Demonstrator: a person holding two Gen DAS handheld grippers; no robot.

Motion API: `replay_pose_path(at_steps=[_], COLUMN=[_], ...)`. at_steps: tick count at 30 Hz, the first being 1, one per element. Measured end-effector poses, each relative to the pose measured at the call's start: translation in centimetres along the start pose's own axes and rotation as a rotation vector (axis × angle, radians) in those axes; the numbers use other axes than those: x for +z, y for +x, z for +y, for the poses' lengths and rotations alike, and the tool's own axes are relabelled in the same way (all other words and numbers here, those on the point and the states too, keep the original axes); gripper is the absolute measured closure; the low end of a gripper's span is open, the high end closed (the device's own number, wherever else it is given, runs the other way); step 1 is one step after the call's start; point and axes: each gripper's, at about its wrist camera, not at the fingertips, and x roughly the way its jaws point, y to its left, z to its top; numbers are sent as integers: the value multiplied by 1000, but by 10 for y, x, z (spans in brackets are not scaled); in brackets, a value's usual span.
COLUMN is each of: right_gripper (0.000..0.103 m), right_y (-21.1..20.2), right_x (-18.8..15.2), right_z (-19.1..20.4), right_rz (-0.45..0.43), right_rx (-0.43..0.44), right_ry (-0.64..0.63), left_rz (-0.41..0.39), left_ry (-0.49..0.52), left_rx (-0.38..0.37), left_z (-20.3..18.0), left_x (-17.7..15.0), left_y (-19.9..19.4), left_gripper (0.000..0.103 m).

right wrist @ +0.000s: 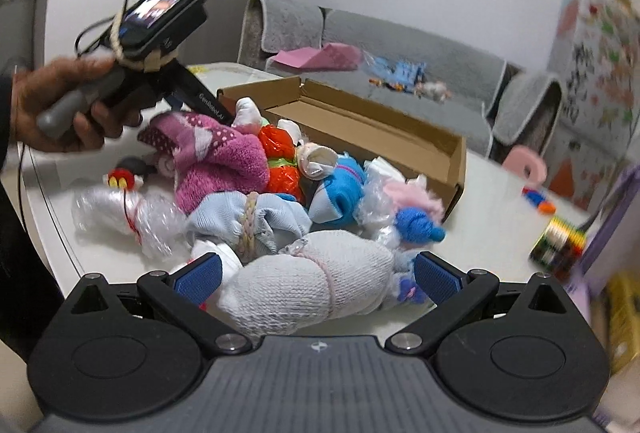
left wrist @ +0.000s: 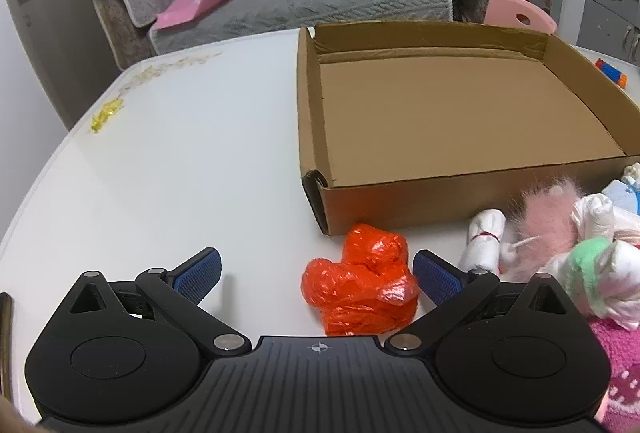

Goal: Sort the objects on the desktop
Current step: 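Reach left gripper to red plastic bag while right gripper reaches white knit sock bundle, then close left gripper on red bag while right gripper closes on white sock bundle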

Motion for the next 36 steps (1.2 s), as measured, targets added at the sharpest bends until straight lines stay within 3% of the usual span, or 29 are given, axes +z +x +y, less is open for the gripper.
replay_pose_path(at_steps=[3,12,14,16,17,18,24,26,27,30,36], right_gripper=[13,13,13,15,16,20,22,24,28,45,51], right_y=[0,-1,-1,-1,0,1,15,16,15,15,13], right_x=[-2,-7,-8,-9,-9,-9,-10,-9,-9,-8,-8], right_z=[-1,-15,-25,-32,-34,-34,-29,-24,-23,-21,-18], right_rz=[14,27,26,26,27,34,98,103,102,100,89], right_rx=[21,44,65,81,75,67,42,17,17,38,50], right_ry=[87,321,396,447,463,473,488,467,462,452,428], left_rz=[-9,-20,-52,-79,-82,-89,-111,-111,-112,-110,-99], left_ry=[6,-18,-6,3,-1,-2,29,35,39,54,74], left_rx=[4,-34,-11,-18,-28,-31,-16,-28,-38,-32,-16], left_z=[-1,2,-1,-3,-4,-4,-7,-7,-7,-8,-8], left_x=[0,-1,0,0,0,0,-4,-6,-8,-10,-13], left_y=[-1,2,0,-2,-3,-3,-5,-6,-8,-11,-15], left_gripper=[0,2,10,28,31,37,37,42,49,51,54])
